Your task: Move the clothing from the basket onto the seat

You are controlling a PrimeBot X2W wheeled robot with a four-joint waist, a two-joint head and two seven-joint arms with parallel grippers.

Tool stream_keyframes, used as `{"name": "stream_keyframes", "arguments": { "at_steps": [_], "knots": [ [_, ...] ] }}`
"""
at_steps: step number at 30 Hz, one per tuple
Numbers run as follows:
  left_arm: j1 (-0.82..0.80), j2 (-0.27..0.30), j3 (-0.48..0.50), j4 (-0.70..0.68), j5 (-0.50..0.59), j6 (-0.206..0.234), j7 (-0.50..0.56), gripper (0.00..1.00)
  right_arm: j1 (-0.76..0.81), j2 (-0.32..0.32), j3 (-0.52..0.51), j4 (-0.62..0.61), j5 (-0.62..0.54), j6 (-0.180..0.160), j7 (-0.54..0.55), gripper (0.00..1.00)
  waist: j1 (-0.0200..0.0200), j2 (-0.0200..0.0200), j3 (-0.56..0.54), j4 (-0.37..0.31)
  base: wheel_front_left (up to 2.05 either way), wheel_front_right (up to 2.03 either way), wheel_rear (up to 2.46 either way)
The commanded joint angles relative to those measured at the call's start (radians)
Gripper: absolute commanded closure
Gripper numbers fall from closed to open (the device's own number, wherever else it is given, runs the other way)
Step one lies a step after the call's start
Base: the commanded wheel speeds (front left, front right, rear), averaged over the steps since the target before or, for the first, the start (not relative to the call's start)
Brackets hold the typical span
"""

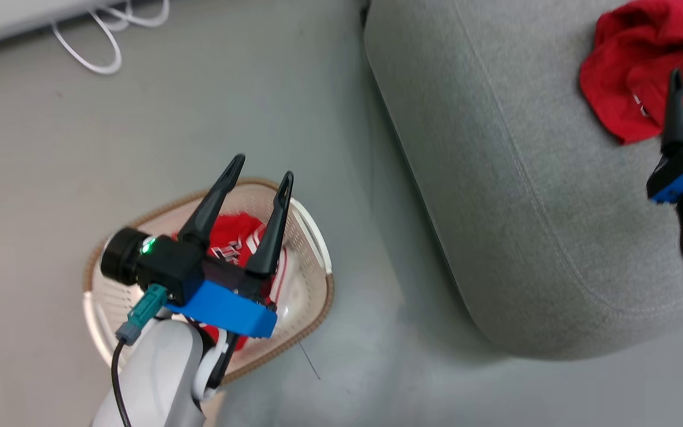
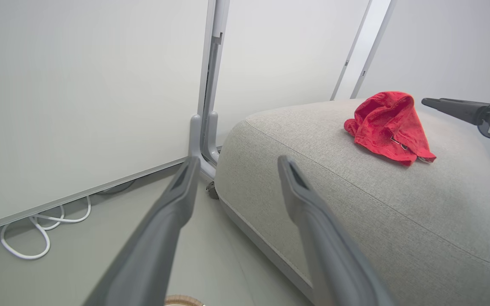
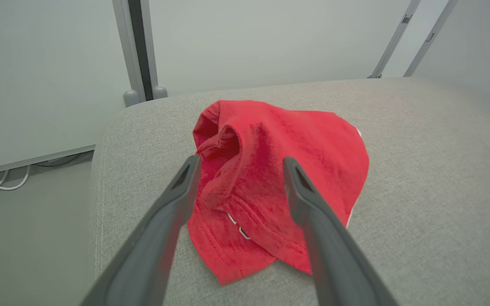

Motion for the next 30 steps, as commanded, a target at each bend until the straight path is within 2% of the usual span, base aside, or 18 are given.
{"name": "stream_keyframes", "arguments": {
  "at_steps": [1, 8, 14, 23, 30],
  "knots": [
    [0.021, -0.005, 0.009, 0.008, -0.005, -0.002, -0.003, 0.00, 0.033, -0.002, 0.009, -0.014, -0.004, 0.000, -0.003, 0.00, 0.0000, -0.0001, -0.098, 0.047, 0.00, 0.00, 0.00],
    [0.133, -0.047, 0.080, 0.040, -0.013, -0.001, -0.003, 0.00, 0.202, 0.028, 0.080, -0.151, 0.001, 0.000, -0.003, 0.00, 0.0000, -0.0001, -0.241, 0.102, 0.00, 0.00, 0.00],
    [0.218, -0.073, 0.159, 0.061, -0.008, -0.001, -0.003, 0.00, 0.351, 0.064, 0.122, -0.306, 0.031, 0.000, -0.003, 0.00, 0.0000, -0.0001, -0.321, 0.152, 0.00, 0.00, 0.00],
    [0.263, -0.097, 0.237, 0.102, 0.019, -0.001, -0.003, 0.00, 0.555, 0.118, 0.105, -0.493, 0.027, 0.000, 0.015, 0.00, 0.0000, -0.0001, -0.381, 0.259, 0.00, 0.00, 0.00],
    [0.271, -0.112, 0.299, 0.134, 0.030, -0.001, -0.003, 0.00, 0.665, 0.165, 0.130, -0.584, 0.006, 0.000, 0.053, 0.00, 0.0000, -0.0001, -0.412, 0.315, 0.00, 0.00, 0.00]
  ]
}}
